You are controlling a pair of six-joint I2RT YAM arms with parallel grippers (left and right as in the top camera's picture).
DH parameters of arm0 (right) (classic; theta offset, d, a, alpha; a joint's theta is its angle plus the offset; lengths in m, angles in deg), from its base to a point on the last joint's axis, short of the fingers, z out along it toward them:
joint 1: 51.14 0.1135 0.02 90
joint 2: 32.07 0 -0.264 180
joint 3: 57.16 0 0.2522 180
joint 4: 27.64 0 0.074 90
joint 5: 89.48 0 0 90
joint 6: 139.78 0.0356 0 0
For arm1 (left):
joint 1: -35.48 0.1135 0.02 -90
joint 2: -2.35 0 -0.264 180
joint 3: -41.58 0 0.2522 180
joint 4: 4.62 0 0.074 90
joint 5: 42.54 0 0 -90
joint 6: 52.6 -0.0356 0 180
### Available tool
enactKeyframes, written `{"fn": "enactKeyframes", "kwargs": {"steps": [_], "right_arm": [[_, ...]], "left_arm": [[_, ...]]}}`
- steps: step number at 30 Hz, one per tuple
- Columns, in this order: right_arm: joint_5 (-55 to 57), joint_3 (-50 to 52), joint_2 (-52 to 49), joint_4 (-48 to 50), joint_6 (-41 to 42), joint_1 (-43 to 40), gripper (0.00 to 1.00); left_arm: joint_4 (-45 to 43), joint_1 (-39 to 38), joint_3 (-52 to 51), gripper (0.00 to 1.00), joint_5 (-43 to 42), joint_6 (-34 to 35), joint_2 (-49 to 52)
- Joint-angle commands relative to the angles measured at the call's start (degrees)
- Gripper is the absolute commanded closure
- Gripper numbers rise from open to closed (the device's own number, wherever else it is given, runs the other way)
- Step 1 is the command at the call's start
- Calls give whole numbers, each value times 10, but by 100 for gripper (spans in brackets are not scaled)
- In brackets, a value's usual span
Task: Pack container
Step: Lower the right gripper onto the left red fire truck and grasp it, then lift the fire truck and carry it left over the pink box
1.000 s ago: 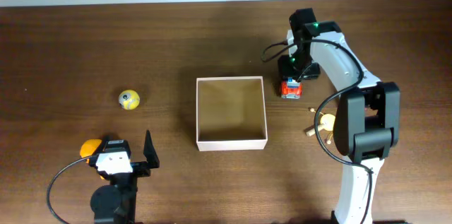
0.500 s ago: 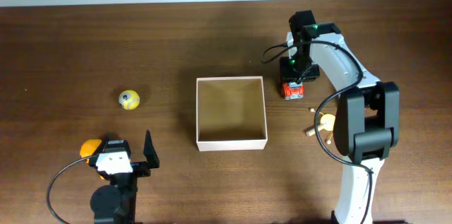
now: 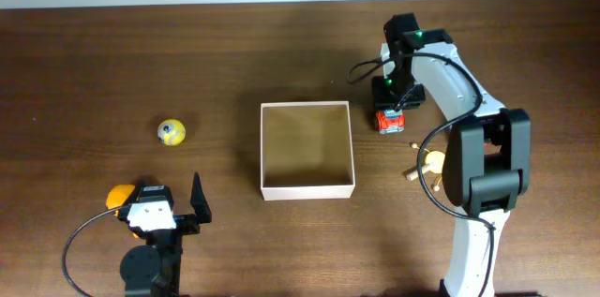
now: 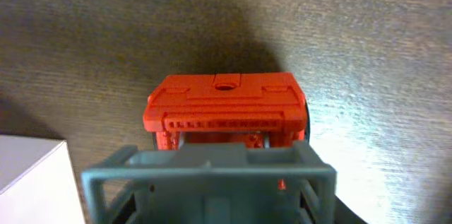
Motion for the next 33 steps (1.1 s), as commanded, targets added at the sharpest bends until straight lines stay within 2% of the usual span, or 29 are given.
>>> {"fn": "enactKeyframes", "kwargs": {"steps": [1,13,23,33], "right_arm": [[-3,-47,-3,-13,3,0,54],[-1,-157,-3,-89,3,0,55],[-2,-296,-3,-226,16,9,58],[-2,-315,-2,-256,124,97,59]], "left_arm": [[-2,-2,-5,1,-7,-11,-3],[-2,-2,-5,1,-7,-11,-3],[-2,-2,-5,1,-7,-11,-3],[-2,-2,-5,1,-7,-11,-3]]}}
